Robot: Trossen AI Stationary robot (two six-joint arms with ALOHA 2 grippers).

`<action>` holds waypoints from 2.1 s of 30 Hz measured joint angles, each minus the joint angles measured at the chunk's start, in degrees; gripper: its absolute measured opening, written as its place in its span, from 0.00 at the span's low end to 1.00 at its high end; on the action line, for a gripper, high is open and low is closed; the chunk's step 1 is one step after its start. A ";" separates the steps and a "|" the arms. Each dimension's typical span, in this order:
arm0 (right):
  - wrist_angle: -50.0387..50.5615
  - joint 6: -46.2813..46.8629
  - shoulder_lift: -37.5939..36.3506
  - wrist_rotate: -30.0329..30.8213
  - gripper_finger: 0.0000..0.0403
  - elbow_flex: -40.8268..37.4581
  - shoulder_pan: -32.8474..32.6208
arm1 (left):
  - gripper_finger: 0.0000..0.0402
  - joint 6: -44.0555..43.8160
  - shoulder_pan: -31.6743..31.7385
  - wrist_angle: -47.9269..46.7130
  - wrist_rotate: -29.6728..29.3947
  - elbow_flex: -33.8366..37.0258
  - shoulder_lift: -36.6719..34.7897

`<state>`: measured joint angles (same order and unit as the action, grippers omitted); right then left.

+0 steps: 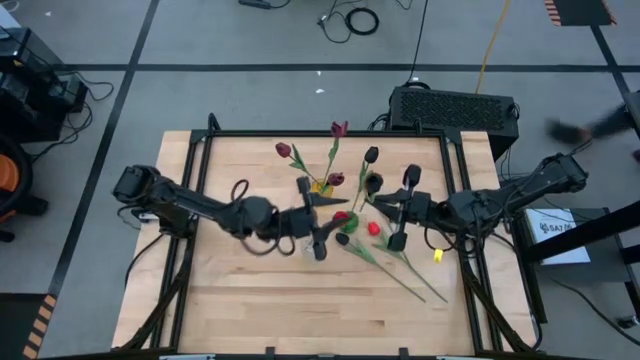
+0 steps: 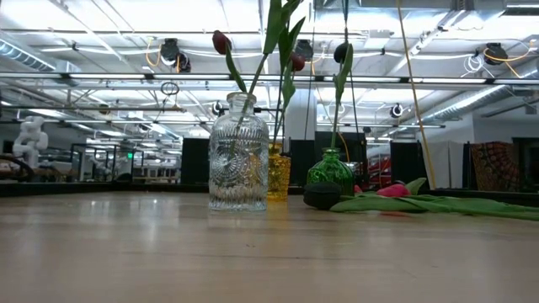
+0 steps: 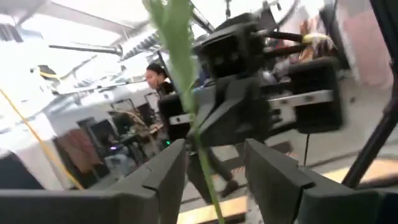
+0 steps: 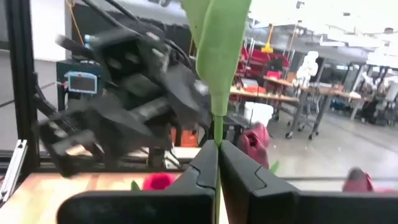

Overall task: Sort flowers into vase by color
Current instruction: Put the bottom left black flower in the green flower vase

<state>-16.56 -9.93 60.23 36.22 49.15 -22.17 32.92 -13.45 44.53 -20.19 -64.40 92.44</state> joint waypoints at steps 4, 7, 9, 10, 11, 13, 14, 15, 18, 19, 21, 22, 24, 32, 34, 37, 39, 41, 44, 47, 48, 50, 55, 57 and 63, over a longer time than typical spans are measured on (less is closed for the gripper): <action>2.24 1.89 -0.06 0.01 0.00 0.04 0.92 | 0.44 7.05 -3.74 -0.42 -7.25 0.00 -2.43; 2.27 2.12 1.30 -0.12 0.00 0.04 2.23 | 0.44 9.22 -6.03 -0.61 -10.78 0.00 -4.87; 2.65 3.09 2.32 -0.23 0.00 0.04 3.33 | 0.44 9.65 -7.37 -2.23 -12.58 0.00 -6.76; 3.25 3.56 2.72 -0.23 0.00 0.04 3.96 | 0.44 9.59 -7.91 -3.28 -13.36 0.00 -7.60; 3.73 4.04 3.15 -0.23 0.00 0.04 4.64 | 0.44 9.59 -8.42 -5.15 -14.40 0.00 -8.50; 5.12 5.34 3.84 -0.40 0.00 0.04 6.00 | 0.44 9.52 -9.73 -10.42 -17.70 0.00 -10.58; 5.88 6.03 4.25 -0.39 0.00 0.04 6.62 | 0.44 9.17 -10.27 -12.73 -19.39 0.00 -11.30; 6.11 6.62 4.65 -0.47 0.00 -0.01 7.18 | 0.44 8.07 -10.68 -14.84 -21.19 -0.02 -12.00; 3.74 8.00 5.68 -0.63 0.00 -1.59 8.25 | 0.44 3.95 -12.39 -22.52 -25.67 0.00 -14.33; 2.85 8.41 6.01 -0.72 0.00 -2.36 8.52 | 0.44 3.26 -12.66 -24.22 -26.14 0.00 -15.00; 1.30 9.31 6.41 -0.82 0.00 -4.02 9.17 | 0.44 1.96 -13.11 -26.73 -27.02 0.00 -15.91; 0.73 9.76 6.42 -0.82 0.00 -4.79 9.36 | 0.44 1.46 -13.45 -28.16 -27.63 0.00 -16.41; -0.35 10.54 6.38 -0.78 0.00 -6.01 9.61 | 0.44 0.41 -13.77 -29.87 -28.22 0.00 -17.20; -2.68 9.96 6.90 -7.77 0.00 -8.21 9.84 | 0.44 -1.04 -13.94 -32.54 -28.51 0.00 -18.39; -2.24 9.81 7.06 -8.06 0.00 -8.36 9.83 | 0.44 -1.06 -13.94 -32.75 -28.51 0.00 -18.39; -2.87 9.83 7.37 -8.16 0.00 -8.32 9.83 | 0.44 -1.12 -13.94 -33.28 -28.51 0.00 -18.38; -2.60 9.85 8.17 -8.21 0.00 -8.31 9.85 | 0.44 -1.15 -13.94 -33.26 -28.51 0.00 -18.38; -3.96 9.83 9.55 -8.23 0.00 -8.35 9.85 | 0.44 -1.15 -13.94 -33.28 -28.51 0.00 -18.38; -6.57 8.51 11.52 -8.25 0.00 -8.33 9.85 | 0.44 -1.15 -13.94 -33.52 -28.51 0.00 -18.38; -8.82 7.60 12.85 -8.14 0.00 -8.33 10.25 | 0.44 -1.15 -13.94 -33.64 -28.51 0.00 -18.38; -8.84 7.57 12.85 -8.13 0.00 -8.33 10.47 | 0.44 -1.17 -13.94 -33.66 -28.51 0.00 -18.38; -8.65 7.74 12.85 -8.10 0.00 -8.33 10.97 | 0.44 -1.17 -13.94 -34.01 -28.51 0.00 -18.38; -7.06 8.79 12.85 -8.08 0.00 -8.33 11.59 | 0.44 -1.18 -13.94 -34.64 -28.51 0.00 -18.38; -6.77 9.20 12.87 -8.08 0.00 -8.33 11.64 | 0.44 -1.17 -13.94 -34.66 -28.51 0.00 -18.38; -7.27 9.70 15.07 -8.05 0.00 -8.33 11.92 | 0.44 -1.21 -13.94 -34.63 -28.51 0.00 -18.38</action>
<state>-23.83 -0.23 75.30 28.16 40.82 -10.25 31.70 -27.40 9.89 -48.71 -64.40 74.06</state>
